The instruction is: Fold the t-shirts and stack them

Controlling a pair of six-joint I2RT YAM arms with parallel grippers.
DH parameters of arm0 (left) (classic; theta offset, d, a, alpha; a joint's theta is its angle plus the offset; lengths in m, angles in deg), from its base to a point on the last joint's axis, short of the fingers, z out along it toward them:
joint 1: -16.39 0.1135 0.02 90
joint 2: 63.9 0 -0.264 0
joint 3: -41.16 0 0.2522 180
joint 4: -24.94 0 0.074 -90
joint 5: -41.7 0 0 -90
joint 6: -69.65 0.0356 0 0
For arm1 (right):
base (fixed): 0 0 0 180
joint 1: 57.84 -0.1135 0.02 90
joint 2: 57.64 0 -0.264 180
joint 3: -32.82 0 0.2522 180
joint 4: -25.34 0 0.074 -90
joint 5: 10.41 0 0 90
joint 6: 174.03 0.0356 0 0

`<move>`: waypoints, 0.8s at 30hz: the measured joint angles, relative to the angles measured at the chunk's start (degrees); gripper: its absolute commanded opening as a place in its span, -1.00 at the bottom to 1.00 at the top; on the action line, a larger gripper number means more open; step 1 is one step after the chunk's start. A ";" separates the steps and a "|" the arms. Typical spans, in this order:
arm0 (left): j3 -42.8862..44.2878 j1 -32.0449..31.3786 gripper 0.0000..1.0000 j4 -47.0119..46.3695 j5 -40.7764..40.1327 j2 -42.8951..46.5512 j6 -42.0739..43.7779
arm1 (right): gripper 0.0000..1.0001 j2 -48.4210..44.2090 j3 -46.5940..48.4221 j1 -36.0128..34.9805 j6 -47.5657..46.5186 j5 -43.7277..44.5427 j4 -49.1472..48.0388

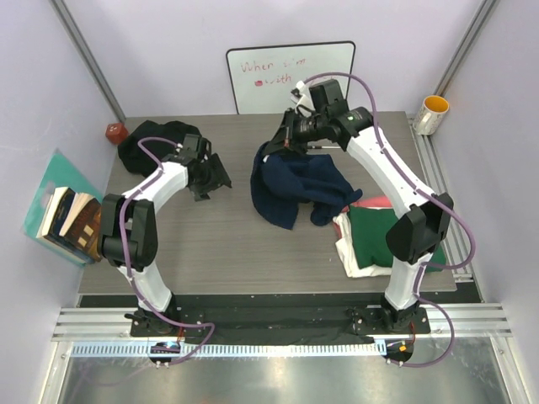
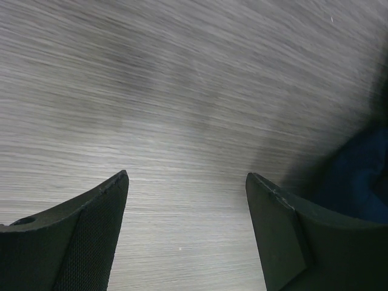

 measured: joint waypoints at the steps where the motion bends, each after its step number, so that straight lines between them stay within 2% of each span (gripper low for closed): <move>1: 0.42 0.31 0.57 0.50 -0.09 -0.02 0.20 | -0.98 0.44 0.96 0.24 -0.35 0.09 0.96; 8: 10.05 1.07 0.57 1.03 2.12 -5.09 1.38 | -0.98 -3.69 4.28 4.00 -3.58 7.85 4.66; 17: 26.64 -4.74 0.56 0.96 10.40 -22.18 5.16 | -0.98 -20.57 -4.63 12.20 -5.09 22.91 13.64; 24: 29.31 -9.51 0.56 1.01 13.42 -26.80 5.51 | -0.98 -28.81 -12.07 12.41 -2.58 36.22 20.37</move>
